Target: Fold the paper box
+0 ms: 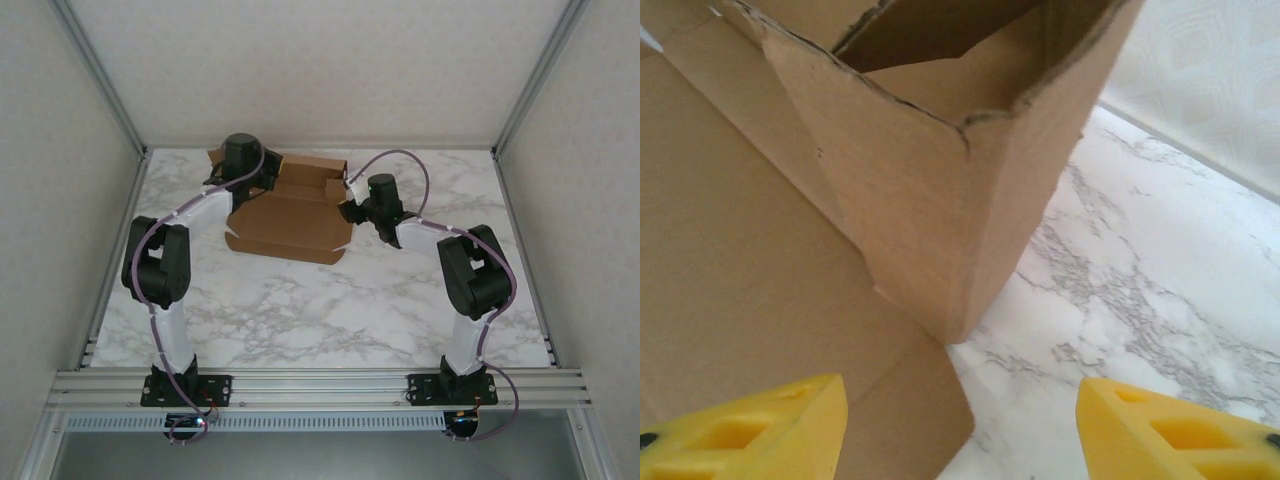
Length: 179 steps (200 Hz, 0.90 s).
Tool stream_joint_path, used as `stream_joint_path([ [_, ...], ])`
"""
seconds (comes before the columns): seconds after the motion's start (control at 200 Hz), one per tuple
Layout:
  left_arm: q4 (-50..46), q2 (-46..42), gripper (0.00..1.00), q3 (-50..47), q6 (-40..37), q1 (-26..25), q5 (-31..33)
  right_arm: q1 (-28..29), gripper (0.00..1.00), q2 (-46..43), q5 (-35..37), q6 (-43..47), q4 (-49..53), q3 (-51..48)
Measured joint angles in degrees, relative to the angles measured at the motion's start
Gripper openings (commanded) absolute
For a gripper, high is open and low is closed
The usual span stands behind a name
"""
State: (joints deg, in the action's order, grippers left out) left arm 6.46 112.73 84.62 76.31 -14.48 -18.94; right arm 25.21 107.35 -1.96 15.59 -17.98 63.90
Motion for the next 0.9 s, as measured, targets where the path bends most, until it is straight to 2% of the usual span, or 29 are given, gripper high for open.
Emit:
stream_joint_path([
  [0.045,-0.94,0.59,0.00,1.11,0.24,0.00,0.11,-0.48,0.64,0.15,-0.31,0.20,0.02,0.33],
  [0.07,-1.49,0.85,0.00,1.68,0.35,0.00,0.13,-0.68,0.70,0.39,-0.52,0.22,0.04,0.70],
  [0.29,-4.00,3.78,0.00,6.03,1.11,0.07,0.31,-1.07,0.70,4.02,-1.68,0.04,-0.09,6.29],
  [0.31,-4.09,4.15,0.00,6.38,1.22,0.09,0.28,-1.11,0.78,4.33,-1.97,-0.04,-0.09,6.71],
  [0.335,-4.17,4.50,0.00,6.82,1.36,0.15,0.24,-1.20,0.79,4.76,-2.47,-0.46,-0.13,7.21],
  [0.621,-8.46,8.57,0.00,14.27,2.67,0.72,-1.22,-1.81,0.76,7.76,-5.16,-0.35,2.23,12.96],
  [0.896,-9.18,8.81,0.00,14.53,2.99,0.76,-1.70,-2.89,0.68,11.96,-4.11,-1.29,6.88,20.11],
])
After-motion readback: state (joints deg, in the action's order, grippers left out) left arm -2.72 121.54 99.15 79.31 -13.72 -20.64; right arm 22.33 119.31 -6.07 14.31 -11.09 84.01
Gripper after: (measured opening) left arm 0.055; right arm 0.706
